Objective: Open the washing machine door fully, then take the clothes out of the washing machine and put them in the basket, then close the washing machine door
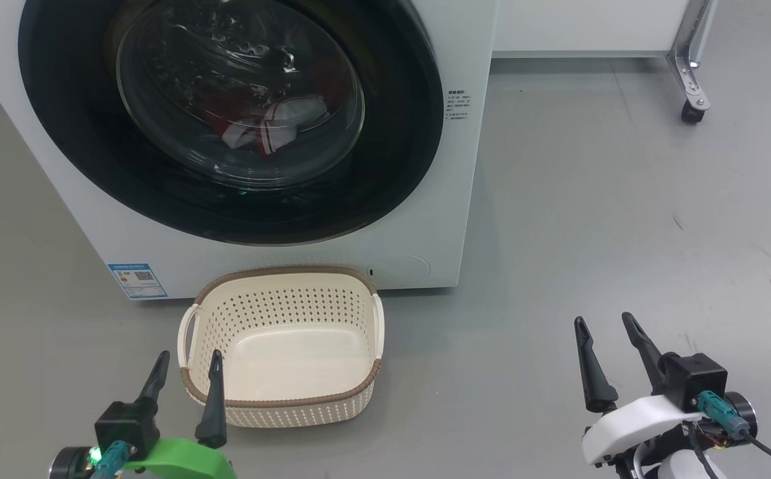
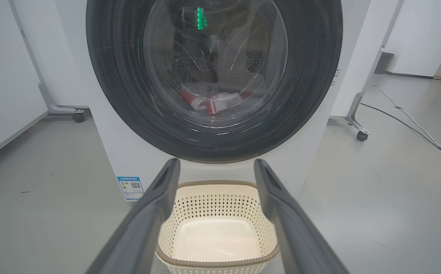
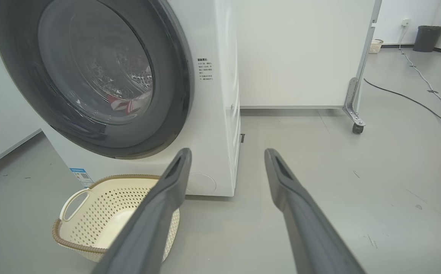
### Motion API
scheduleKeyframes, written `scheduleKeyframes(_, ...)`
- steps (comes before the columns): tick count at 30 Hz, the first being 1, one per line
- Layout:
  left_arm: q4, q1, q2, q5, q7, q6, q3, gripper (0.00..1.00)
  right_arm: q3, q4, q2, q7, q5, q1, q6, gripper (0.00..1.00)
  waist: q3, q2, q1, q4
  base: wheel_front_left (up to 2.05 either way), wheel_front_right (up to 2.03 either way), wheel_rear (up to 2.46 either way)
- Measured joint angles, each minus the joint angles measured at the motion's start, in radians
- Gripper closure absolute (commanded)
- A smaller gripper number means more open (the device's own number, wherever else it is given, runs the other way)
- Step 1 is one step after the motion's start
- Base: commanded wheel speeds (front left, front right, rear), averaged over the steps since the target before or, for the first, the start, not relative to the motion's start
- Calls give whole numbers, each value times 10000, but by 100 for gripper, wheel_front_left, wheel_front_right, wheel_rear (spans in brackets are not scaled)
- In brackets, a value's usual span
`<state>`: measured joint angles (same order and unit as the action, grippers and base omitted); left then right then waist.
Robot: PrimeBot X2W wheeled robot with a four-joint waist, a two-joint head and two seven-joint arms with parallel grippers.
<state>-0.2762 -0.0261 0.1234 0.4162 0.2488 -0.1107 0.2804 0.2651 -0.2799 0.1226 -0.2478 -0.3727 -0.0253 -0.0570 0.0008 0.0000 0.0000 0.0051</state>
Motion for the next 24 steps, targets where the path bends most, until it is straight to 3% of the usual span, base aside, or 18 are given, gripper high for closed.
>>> scheduleKeyframes(17, -88, 0, -65, -58, -2, -35, -6, 0, -128, -6, -134, 0, 151, 136, 31, 0, -10, 0, 0, 42, 0, 0, 0)
scheduleKeyframes(18, -94, 0, -67, -58, -2, -40, -8, 0, -146, -8, -134, 0, 161, 137, 33, 12, -9, 0, 0, 47, 0, 0, 0)
scheduleKeyframes(19, -98, 0, -67, -59, -2, -69, -8, 0, -171, -10, -142, 0, 161, 137, 38, 55, -8, 0, 0, 52, 0, 0, 0)
scheduleKeyframes(20, -104, 0, -67, -59, -2, -71, -8, 0, -199, -10, -155, 0, 161, 137, 48, 55, -6, 0, 0, 57, 0, 0, 0)
scheduleKeyframes(21, -111, 0, -67, -65, -2, -71, -8, 0, -222, -8, -171, 0, 161, 137, 50, 100, -5, 0, 0, 61, 0, 0, 0)
scheduleKeyframes(24, -123, 0, -69, -86, -2, -71, -8, 0, -272, -4, -213, 0, 161, 137, 121, 100, -2, 0, 0, 71, 0, 0, 0)
